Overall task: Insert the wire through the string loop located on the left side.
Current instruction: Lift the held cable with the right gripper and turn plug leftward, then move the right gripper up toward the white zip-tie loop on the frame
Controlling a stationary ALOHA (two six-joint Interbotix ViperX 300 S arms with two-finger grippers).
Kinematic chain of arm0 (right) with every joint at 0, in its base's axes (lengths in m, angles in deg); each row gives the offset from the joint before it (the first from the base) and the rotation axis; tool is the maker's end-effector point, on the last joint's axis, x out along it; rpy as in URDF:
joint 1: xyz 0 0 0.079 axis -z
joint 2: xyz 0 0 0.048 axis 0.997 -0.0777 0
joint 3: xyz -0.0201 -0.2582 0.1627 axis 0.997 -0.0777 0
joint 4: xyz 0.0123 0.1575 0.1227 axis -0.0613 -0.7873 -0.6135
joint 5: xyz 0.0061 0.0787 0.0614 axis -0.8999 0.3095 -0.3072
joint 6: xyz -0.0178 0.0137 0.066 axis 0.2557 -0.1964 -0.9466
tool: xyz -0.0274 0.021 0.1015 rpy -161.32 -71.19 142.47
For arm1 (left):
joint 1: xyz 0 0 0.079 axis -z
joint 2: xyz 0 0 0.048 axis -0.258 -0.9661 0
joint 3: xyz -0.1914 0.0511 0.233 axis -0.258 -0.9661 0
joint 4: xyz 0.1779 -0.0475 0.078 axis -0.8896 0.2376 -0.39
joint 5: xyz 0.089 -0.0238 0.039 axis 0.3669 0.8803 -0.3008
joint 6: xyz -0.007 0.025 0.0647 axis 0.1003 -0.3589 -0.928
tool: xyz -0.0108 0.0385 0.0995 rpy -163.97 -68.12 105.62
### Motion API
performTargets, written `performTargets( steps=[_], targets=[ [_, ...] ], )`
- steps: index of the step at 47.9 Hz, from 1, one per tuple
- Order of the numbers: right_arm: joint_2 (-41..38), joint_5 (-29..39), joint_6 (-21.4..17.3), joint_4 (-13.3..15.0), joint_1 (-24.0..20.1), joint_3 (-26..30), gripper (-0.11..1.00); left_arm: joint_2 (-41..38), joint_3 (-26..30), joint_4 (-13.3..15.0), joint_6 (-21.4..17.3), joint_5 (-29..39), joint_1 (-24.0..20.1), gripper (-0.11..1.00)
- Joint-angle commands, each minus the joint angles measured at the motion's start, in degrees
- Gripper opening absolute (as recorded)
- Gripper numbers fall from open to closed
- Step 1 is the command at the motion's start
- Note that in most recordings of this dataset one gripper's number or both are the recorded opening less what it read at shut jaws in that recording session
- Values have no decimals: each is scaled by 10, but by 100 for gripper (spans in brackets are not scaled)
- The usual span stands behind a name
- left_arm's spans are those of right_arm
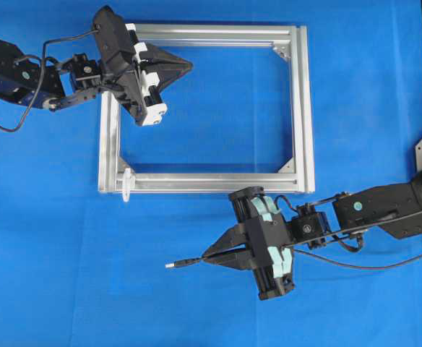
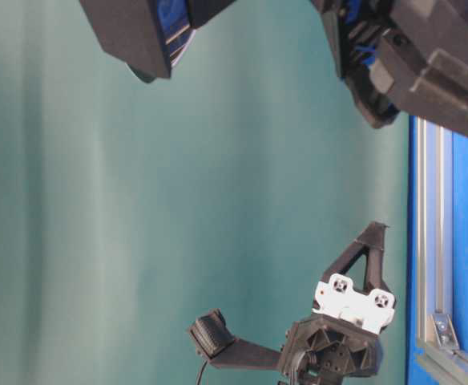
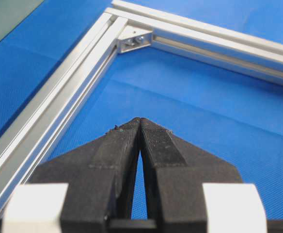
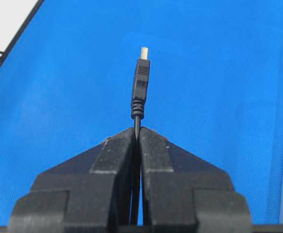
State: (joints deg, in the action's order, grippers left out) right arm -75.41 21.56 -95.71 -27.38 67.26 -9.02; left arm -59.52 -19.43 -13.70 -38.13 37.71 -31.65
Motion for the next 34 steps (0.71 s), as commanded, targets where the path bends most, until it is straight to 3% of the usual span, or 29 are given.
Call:
performTargets(
  steps=[1,24,34],
  targets=[
    [16,-2,1,1,-2,10,-4,18,4,-2,0,-3,-2,0],
    [16,-2,1,1,4,7,-4,20,3,-2,0,-3,-2,0],
    [19,-2,1,1,42,-6,-4,20,3,-2,1,-3,-2,0]
  ],
)
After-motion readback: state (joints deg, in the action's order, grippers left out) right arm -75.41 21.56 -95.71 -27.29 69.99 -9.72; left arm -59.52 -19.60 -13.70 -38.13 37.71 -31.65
